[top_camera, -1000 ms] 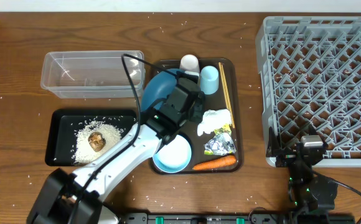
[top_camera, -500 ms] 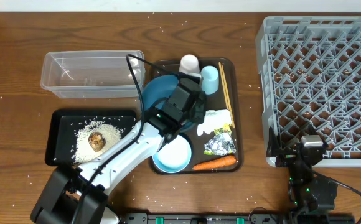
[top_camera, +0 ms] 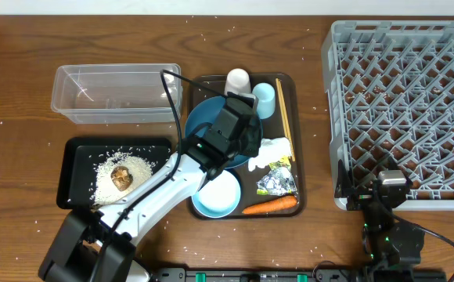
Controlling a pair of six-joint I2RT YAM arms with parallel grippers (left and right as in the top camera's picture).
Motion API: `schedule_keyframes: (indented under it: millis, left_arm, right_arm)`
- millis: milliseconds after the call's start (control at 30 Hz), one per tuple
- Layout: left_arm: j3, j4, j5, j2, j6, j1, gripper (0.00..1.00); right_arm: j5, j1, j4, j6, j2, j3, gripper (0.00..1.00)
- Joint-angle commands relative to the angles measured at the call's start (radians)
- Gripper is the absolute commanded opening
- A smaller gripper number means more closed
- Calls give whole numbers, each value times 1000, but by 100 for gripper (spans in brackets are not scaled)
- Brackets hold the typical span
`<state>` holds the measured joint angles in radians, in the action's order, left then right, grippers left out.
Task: Sort waste into correct bins and load items into the dishwasher rack
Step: 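Carry the teal plate back and lower it onto the brown tray, then release the plate and reach the left gripper to the orange carrot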
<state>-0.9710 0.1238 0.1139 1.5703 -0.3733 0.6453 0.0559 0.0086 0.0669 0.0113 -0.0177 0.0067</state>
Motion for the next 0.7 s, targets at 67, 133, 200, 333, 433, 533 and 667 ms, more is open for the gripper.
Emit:
schedule_keyframes:
  millis: [67, 133, 200, 333, 433, 533, 667]
  left_arm:
    - [-31, 55, 86, -116, -18, 2, 31]
    - [-31, 112, 84, -179, -25, 2, 31]
    - [-31, 179, 85, -241, -32, 2, 31]
    - [-31, 347, 90, -324, -87, 4, 31]
    - [-31, 471, 141, -336, -92, 22, 30]
    - [-31, 572, 174, -324, -93, 47, 28]
    - [-40, 653, 193, -298, -92, 78, 28]
  right_arm:
    - [1, -8, 4, 2, 3, -1, 99]
    - [1, -8, 4, 2, 3, -1, 99]
    - [1, -8, 4, 2, 3, -1, 99]
    - [1, -8, 4, 2, 3, -1, 99]
    - [1, -8, 4, 2, 3, -1, 99]
    - [1, -8, 4, 2, 3, -1, 99]
    - [1, -8, 4, 2, 3, -1, 99]
